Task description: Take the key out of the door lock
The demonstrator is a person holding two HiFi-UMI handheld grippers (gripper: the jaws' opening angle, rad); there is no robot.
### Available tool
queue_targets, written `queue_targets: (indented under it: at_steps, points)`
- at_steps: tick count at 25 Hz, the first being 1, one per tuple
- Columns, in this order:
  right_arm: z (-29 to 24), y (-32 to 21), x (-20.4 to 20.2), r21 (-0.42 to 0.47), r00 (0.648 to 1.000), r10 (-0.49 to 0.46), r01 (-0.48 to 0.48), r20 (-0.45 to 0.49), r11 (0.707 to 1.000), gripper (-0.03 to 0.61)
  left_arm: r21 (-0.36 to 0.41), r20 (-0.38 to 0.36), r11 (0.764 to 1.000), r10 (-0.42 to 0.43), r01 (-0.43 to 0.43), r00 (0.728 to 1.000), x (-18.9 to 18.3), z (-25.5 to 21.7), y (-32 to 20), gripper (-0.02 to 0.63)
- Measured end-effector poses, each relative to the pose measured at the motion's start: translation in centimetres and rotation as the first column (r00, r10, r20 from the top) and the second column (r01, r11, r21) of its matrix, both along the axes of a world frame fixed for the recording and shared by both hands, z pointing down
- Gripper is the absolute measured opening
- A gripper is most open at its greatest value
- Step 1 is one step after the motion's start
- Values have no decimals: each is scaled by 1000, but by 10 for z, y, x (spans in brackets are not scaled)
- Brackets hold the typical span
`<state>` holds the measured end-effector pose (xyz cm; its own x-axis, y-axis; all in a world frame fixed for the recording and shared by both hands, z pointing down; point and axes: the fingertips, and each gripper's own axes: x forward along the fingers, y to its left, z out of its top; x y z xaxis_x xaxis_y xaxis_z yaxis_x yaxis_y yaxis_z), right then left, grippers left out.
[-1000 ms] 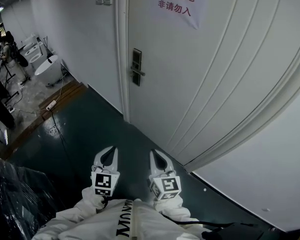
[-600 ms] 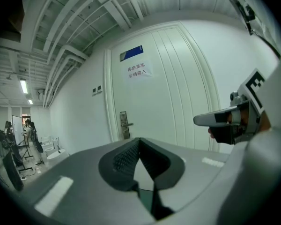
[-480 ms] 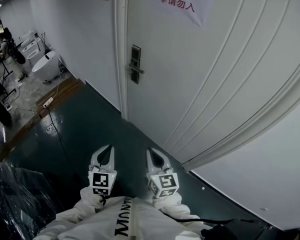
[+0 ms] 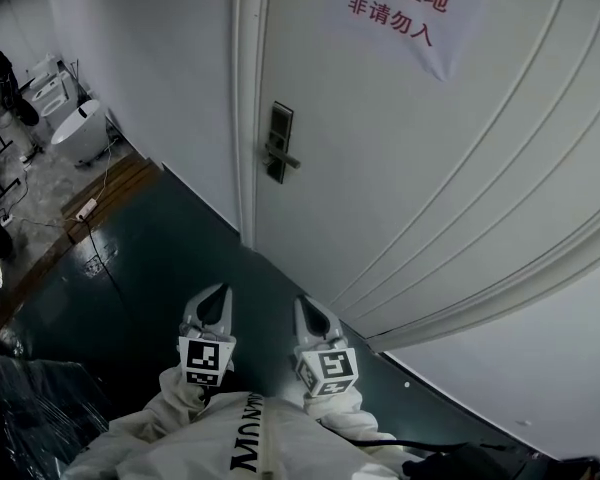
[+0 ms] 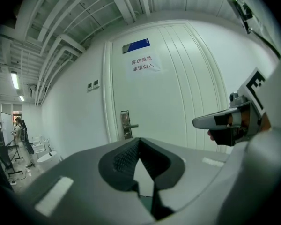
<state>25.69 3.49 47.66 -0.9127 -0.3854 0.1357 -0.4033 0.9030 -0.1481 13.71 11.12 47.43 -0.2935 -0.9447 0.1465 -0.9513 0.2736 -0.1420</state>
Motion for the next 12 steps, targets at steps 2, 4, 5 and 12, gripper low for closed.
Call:
queue_targets:
  at_steps: [2, 4, 5, 12]
  points:
    - [1, -6, -20, -7, 1000, 1, -1, -7, 1000, 0, -4, -5, 1000, 0, 0, 1000, -21, -1, -7, 0]
    - [3, -10, -40, -12, 1000, 3, -3, -12, 1000, 0, -4, -9, 1000, 1, -1, 1000, -41, -1, -11, 0]
    - [3, -12, -50, -15, 1000, 4, -4, -15, 1000, 0, -6, -10, 1000, 1, -1, 1000, -51, -1, -13, 0]
    - [6, -18, -121, -20, 999, 3, -4, -35, 1000, 0, -15, -35, 1000, -9, 9, 999, -121, 5, -15, 0]
